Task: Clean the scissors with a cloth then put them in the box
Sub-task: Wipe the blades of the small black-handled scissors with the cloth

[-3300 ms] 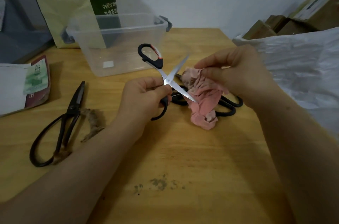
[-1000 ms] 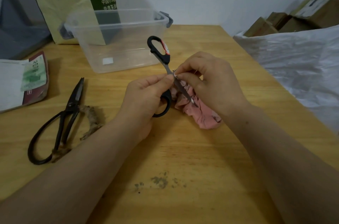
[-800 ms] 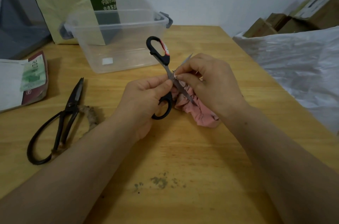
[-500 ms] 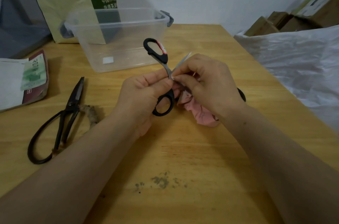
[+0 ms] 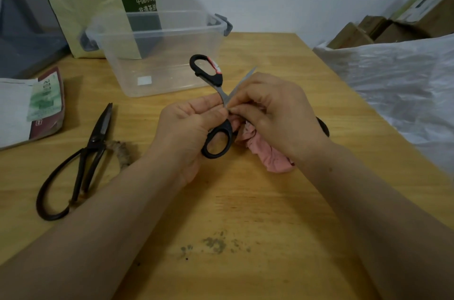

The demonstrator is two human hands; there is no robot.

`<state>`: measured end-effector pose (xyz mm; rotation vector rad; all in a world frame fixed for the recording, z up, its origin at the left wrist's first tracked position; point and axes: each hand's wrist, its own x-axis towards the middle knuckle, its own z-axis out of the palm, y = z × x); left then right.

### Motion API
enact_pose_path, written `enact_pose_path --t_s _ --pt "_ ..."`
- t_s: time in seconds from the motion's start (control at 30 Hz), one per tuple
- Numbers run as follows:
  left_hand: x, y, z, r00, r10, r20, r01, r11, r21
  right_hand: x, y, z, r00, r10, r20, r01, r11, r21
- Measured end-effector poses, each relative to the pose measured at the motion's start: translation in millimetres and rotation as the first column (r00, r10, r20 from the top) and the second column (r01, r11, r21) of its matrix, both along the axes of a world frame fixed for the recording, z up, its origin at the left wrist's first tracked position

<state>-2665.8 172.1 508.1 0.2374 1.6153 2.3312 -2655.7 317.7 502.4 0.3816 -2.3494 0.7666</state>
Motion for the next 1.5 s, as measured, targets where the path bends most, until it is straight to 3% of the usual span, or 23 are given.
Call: enact_pose_path --t_s 0.07,0.2,0.37,0.53,0.7,0.87,0.97,1.1,1.3,1.5 --pt "-0.3 -0.8 -0.1 1.000 -0.001 0.007 0.001 1.000 0.000 -2.5 3.0 0.2 0.999 0.027 -0.020 -0.027 1.000 0.009" --pt "2.7 3.2 0.1 1.000 -0.014 -0.017 0.013 1.000 -0.018 -3.4 12.3 3.3 0.993 -0.112 -0.036 0.111 0.993 -0.041" --pt "0.9 1.1 -0.1 1.000 0.019 -0.002 -0.019 1.000 0.003 -1.3 -0.1 -0.1 1.000 0.017 -0.022 -0.016 0.999 0.032" --pt "2.8 4.1 -0.8 0.999 -0.009 -0.033 0.009 1.000 -0.016 -1.5 11.3 2.8 0.992 -0.118 -0.049 0.114 0.990 -0.078" --pt "2.2 0.5 -1.1 0.999 -0.012 -0.048 0.012 1.000 0.002 3.2 2.8 1.5 1.000 -0.013 0.008 0.014 0.986 -0.167" --pt "3.6 6.3 -3.6 0.997 -0.016 -0.074 0.013 0.999 -0.044 2.0 15.9 10.1 0.984 -0.153 0.088 0.175 0.907 -0.384" --pt "2.4 7.6 -4.9 0.998 0.019 -0.058 -0.021 0.999 -0.041 8.3 19.3 17.4 0.981 -0.181 0.071 0.194 0.881 -0.431" --pt "1.2 6.1 -4.6 0.998 0.000 -0.071 -0.003 0.999 -0.035 11.8 9.3 17.7 0.997 -0.020 0.079 0.047 0.930 -0.364" --pt "1.5 5.1 -7.4 0.993 -0.014 -0.113 0.004 0.996 -0.085 3.1 9.1 8.3 0.994 0.007 0.108 0.012 0.985 -0.174" --pt "5.9 10.2 -7.4 0.995 -0.028 -0.093 0.020 0.996 -0.088 -1.3 16.5 8.7 0.967 -0.222 0.126 0.251 0.917 -0.311"
